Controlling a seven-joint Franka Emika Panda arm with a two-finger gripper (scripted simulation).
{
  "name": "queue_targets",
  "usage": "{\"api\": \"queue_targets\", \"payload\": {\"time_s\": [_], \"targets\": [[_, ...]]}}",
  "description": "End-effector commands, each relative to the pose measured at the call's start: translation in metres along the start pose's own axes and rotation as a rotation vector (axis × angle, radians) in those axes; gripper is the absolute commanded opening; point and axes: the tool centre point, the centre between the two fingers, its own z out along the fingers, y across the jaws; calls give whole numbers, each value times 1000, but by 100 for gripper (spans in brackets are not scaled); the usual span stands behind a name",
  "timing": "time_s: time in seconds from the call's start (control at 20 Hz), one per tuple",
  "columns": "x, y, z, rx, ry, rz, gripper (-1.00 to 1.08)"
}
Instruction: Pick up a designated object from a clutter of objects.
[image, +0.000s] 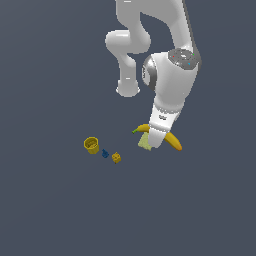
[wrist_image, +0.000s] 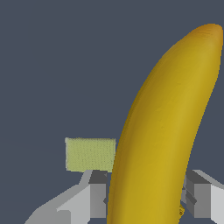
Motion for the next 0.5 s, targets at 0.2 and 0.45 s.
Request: {"api": "queue_targets", "payload": {"time_s": [0.2, 0.45], "targets": [[-29, -6, -62, 0, 4, 0, -100], [-52, -11, -111, 1, 6, -1, -100]]}}
